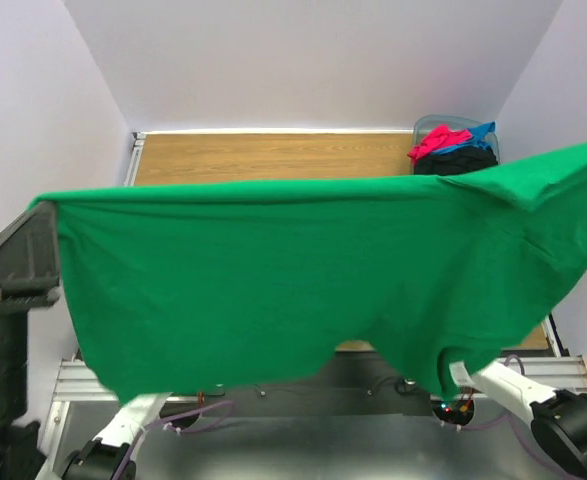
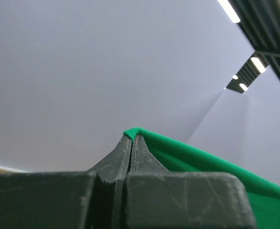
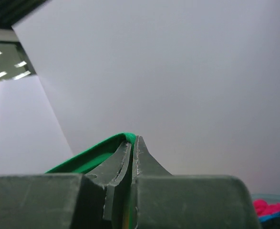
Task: Fold and stack the t-shirts
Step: Flatten the tshirt out
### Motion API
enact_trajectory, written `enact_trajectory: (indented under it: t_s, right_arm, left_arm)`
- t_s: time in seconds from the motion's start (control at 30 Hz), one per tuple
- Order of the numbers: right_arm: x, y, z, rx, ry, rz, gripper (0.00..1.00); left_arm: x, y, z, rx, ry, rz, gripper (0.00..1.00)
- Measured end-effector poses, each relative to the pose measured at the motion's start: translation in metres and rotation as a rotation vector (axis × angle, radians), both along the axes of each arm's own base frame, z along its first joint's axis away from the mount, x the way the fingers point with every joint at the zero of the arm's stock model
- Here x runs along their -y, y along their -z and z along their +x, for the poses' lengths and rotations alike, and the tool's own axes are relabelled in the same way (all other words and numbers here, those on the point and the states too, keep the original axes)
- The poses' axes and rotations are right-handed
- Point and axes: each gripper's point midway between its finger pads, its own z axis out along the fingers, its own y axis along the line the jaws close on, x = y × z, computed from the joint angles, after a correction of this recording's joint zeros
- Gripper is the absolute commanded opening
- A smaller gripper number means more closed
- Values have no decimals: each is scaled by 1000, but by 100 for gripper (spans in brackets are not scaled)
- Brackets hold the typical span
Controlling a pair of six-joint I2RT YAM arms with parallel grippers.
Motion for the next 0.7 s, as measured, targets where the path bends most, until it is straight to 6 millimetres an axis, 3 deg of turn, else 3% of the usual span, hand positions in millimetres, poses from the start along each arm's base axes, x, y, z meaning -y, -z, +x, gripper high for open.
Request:
enact_trajectory:
  t_s: [0.1,0.17,0.3,0.33,0.37,0.4,0.43,0.47,0.5,0.53,0.6,0.63,0.67,0.7]
  right_arm:
    - [-15,19,49,-97,28,-37,0]
    - [-25,34,83,-160,50,-59,0]
    - [-57,105,206,-392,149,-137,0]
    - [-63,123,230,-439,170,-154,0]
    - [-72,155,263,-512,196,-186,1]
    - [-81,187,294,-571,215,-216,0]
    - [-89,222,319,-637,227,-254,1]
    - [-98,259,342,-706,234,-295,1]
    - [-106,303,365,-789,239,-344,1]
    - [-113,343,383,-863,240,-392,8]
    - [-122,398,408,-962,245,-458,24]
    - [-128,426,423,-1005,244,-489,51]
    - [-133,437,434,-1016,242,-507,70]
    - [-138,475,446,-1077,241,-542,90]
  left_arm:
    - [0,22,36,-90,-33,-3,0]
    - [-3,45,71,-179,-80,-14,0]
    - [-5,118,163,-418,-188,-15,0]
    - [-5,134,182,-461,-208,-16,6]
    - [-4,166,213,-550,-240,-5,14]
    - [-4,201,242,-636,-277,6,30]
    - [-5,229,261,-709,-304,15,86]
    - [-8,279,290,-836,-353,46,98]
    - [-8,291,298,-863,-365,46,98]
    - [-10,335,322,-971,-391,74,98]
    - [-16,404,351,-1145,-432,114,98]
    - [-19,431,359,-1218,-448,132,98]
    - [-24,453,364,-1276,-465,145,98]
    - [-26,462,365,-1301,-473,151,98]
